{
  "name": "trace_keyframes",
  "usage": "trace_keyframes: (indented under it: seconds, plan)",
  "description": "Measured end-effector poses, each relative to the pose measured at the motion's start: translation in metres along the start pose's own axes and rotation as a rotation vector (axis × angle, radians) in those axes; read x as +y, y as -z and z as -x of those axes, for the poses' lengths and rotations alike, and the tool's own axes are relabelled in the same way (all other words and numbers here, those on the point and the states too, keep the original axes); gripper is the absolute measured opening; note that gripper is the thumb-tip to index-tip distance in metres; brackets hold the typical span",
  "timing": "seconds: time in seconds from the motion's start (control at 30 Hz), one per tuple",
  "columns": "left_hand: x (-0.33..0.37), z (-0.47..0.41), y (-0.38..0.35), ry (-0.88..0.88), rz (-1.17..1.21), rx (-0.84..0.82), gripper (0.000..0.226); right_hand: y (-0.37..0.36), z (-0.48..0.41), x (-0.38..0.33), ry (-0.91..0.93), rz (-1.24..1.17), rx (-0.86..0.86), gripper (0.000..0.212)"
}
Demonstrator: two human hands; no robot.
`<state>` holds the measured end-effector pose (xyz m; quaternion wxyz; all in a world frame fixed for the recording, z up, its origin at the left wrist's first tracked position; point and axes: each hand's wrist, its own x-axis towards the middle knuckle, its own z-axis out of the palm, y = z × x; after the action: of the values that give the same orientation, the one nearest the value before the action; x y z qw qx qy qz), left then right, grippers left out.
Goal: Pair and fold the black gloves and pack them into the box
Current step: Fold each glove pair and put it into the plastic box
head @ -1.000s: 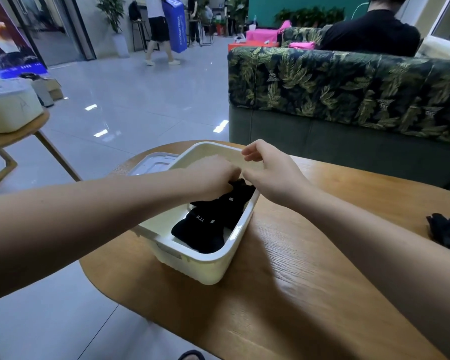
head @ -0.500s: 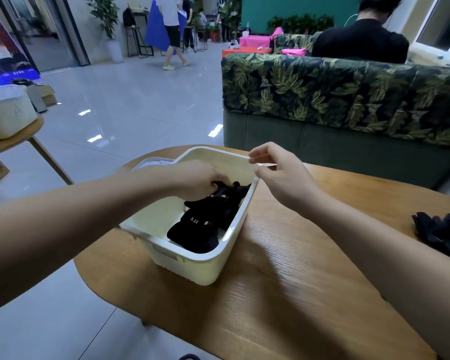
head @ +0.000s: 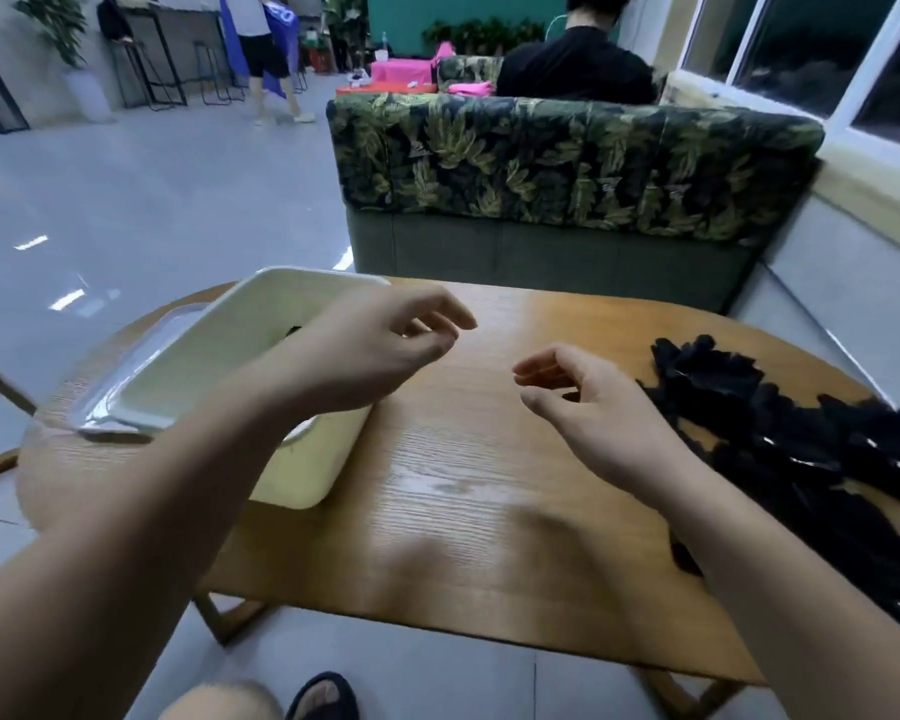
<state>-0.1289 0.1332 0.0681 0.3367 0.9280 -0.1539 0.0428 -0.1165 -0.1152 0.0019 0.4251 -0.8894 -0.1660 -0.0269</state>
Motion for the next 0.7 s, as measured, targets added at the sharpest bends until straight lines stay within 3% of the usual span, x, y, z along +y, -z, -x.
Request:
trace_keyframes:
  seconds: [0.23,0.43,0.57,0.7]
  plan:
    - [0.03,0.007,-0.09,0.022,0.118,-0.108,0.018,0.032,0.072,0.045,-0.168,0.051,0.093,0.018]
    - [0.036,0.014,-0.151,0.054,0.163,-0.153,0.018,0.059,0.108,0.086,-0.234,0.316,0.233,0.026]
    - [0.03,0.017,-0.184,0.049,0.163,-0.176,0.018,0.07,0.124,0.111,-0.338,0.503,0.172,0.037]
    - [0.024,0.02,-0.211,0.006,0.148,-0.197,0.017,0.064,0.137,0.112,-0.402,0.523,0.029,0.062]
